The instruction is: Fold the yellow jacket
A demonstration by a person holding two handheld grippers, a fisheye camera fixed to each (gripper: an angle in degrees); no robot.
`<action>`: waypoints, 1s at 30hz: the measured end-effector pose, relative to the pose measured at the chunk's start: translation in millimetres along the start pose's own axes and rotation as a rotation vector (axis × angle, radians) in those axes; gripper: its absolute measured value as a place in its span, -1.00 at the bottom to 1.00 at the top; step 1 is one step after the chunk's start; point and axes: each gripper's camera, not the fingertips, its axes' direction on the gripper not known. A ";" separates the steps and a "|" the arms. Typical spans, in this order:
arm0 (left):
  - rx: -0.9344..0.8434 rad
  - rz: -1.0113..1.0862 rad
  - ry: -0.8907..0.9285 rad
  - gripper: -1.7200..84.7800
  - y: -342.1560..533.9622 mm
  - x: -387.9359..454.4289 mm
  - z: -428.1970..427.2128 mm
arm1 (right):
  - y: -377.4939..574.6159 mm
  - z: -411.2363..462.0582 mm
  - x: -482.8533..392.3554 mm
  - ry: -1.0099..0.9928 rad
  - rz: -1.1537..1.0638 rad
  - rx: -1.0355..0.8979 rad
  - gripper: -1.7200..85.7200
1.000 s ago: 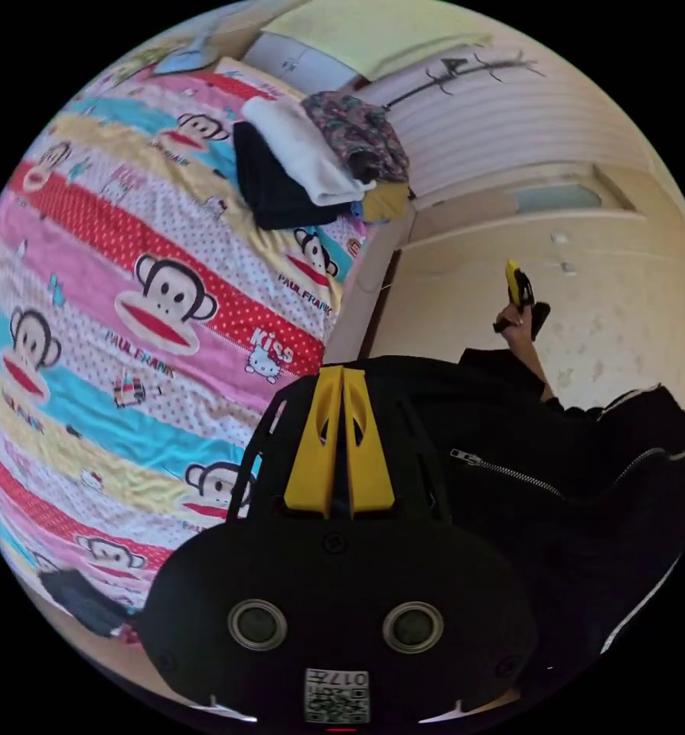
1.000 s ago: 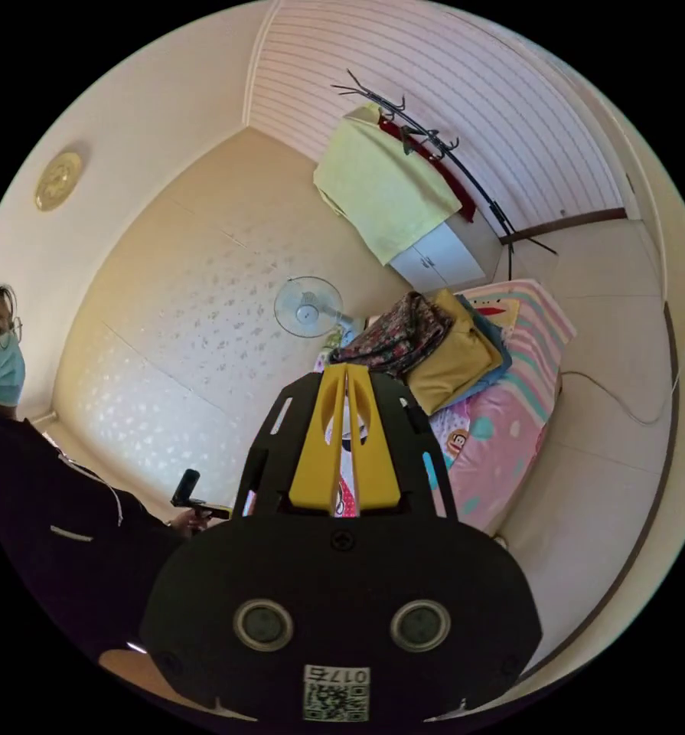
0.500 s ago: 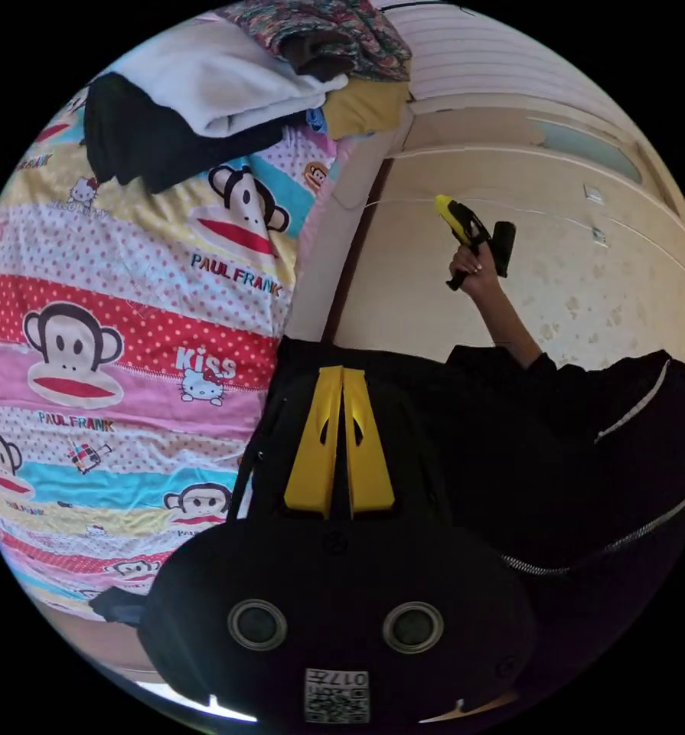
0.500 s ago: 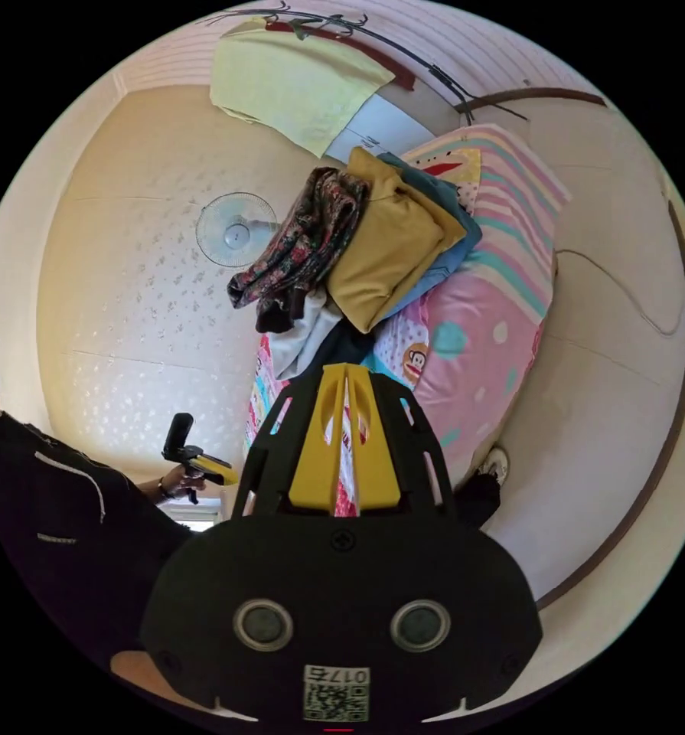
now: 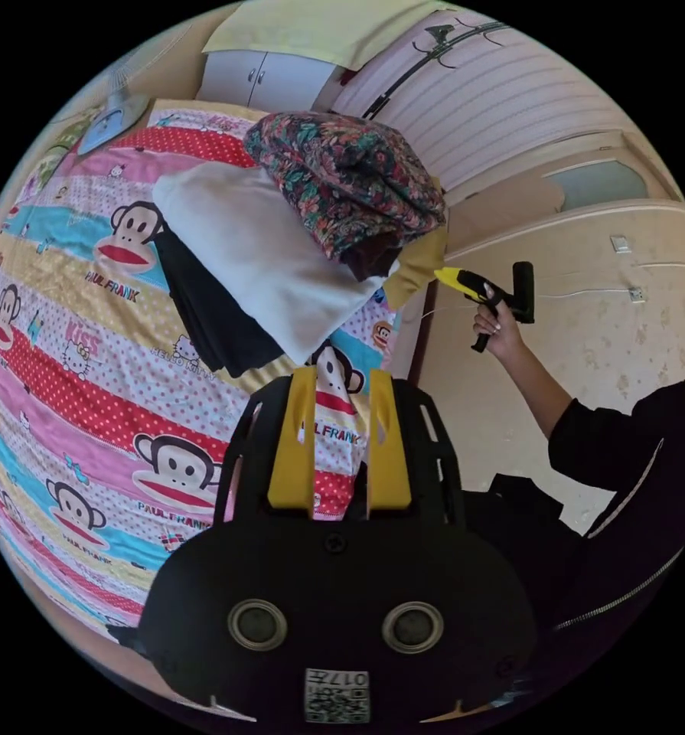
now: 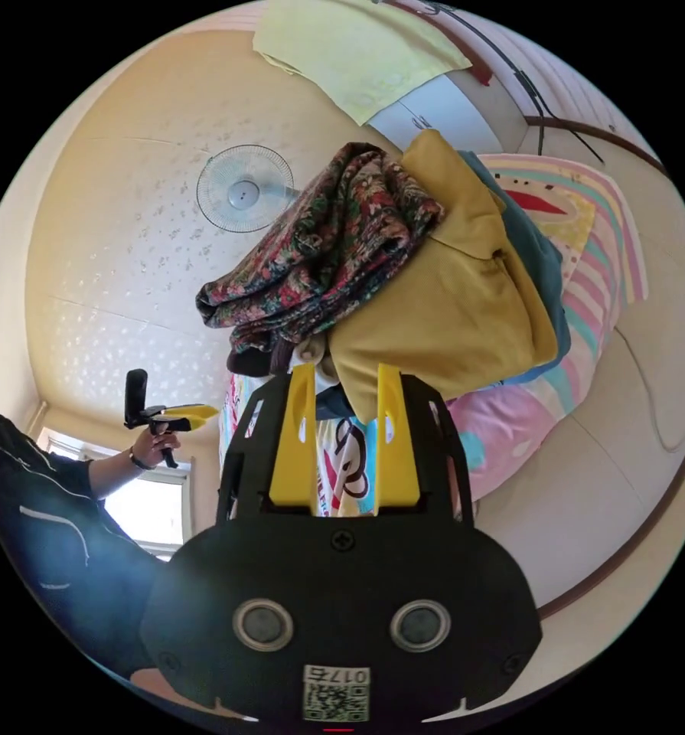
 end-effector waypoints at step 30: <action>-0.135 -0.119 -0.260 -0.65 -79.7 103.7 27.9 | -38.3 -22.7 40.7 -0.129 0.431 0.363 -0.80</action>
